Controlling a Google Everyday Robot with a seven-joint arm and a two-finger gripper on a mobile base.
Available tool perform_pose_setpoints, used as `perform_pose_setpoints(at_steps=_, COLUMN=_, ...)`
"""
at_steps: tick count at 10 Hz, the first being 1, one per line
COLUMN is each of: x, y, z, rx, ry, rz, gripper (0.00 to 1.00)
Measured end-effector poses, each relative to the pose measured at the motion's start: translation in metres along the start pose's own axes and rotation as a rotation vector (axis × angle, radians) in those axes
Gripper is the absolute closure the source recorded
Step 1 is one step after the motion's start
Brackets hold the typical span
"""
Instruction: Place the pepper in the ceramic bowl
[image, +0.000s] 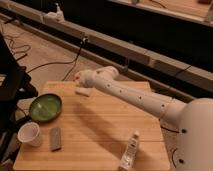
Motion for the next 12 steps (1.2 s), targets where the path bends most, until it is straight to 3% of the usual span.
perform_pose_setpoints(at_steps=2, x=-0.026, y=0.004, z=0.038, rx=0.008, ry=-0.114, rz=0.106, gripper=1.0)
perform_pose_setpoints(at_steps=3, x=-0.036, y=0.009, z=0.048, rx=-0.001, ry=-0.142, rz=0.131, gripper=1.0)
perform_pose_setpoints(at_steps=10, x=-0.033, y=0.008, z=0.047, rx=0.001, ry=-0.139, rz=0.135, gripper=1.0)
perform_pose_setpoints(at_steps=12, x=-0.055, y=0.02, z=0.049, rx=-0.027, ry=-0.166, rz=0.089, gripper=1.0)
